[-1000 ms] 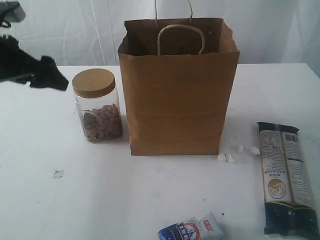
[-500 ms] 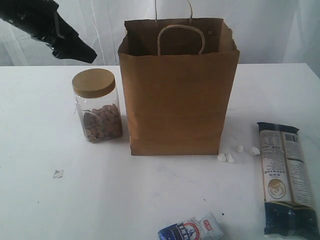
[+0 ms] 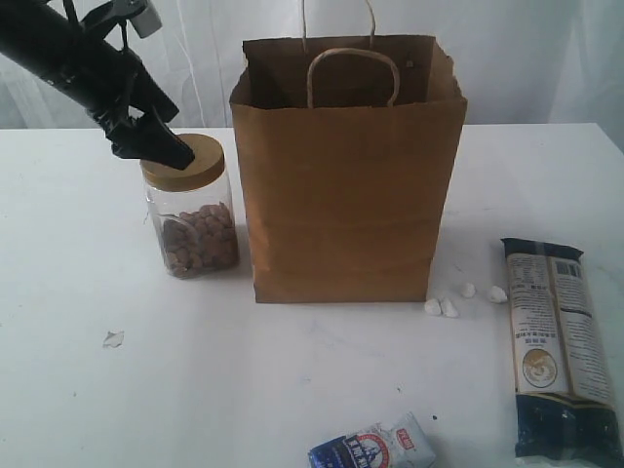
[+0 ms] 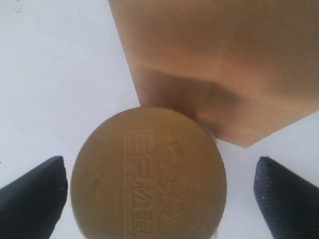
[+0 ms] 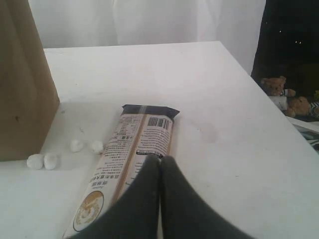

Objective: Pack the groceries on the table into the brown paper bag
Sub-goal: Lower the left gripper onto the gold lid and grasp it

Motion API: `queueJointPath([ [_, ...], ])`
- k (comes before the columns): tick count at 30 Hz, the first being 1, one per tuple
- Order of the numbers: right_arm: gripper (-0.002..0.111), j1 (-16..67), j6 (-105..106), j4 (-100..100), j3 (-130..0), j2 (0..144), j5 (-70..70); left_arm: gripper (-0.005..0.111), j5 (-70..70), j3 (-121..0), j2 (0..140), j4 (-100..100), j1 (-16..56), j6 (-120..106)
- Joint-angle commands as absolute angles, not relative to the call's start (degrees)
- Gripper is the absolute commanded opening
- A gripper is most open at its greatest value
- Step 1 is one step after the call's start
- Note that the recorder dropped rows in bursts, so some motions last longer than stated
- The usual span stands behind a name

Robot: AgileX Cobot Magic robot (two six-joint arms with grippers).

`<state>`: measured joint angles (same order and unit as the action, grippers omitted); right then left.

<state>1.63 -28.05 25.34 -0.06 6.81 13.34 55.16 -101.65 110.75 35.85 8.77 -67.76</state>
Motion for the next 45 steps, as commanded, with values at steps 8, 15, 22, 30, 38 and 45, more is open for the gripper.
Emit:
queueJointPath([
  [8,0.0,1.09,-28.32,25.6,0.0,6.81,13.28,0.105,55.21,-101.95,113.57,37.38,8.72,-70.09],
  [15,0.0,1.09,-28.32,25.6,0.0,6.81,13.28,0.105,52.02,-101.75,113.41,37.2,8.72,-71.94],
  [22,0.0,1.09,-28.32,25.6,0.0,6.81,13.28,0.105,50.76,-101.75,114.08,38.63,8.72,-74.45],
  [30,0.0,1.09,-28.32,25.6,0.0,6.81,13.28,0.105,51.05,-101.75,116.48,42.23,8.72,-76.11],
  [38,0.0,1.09,-28.32,25.6,0.0,6.81,13.28,0.105,51.16,-101.75,117.54,42.83,8.72,-75.86],
  [45,0.0,1.09,-28.32,25.6,0.0,6.81,13.28,0.087,50.68,-101.75,117.54,42.84,8.72,-70.24],
])
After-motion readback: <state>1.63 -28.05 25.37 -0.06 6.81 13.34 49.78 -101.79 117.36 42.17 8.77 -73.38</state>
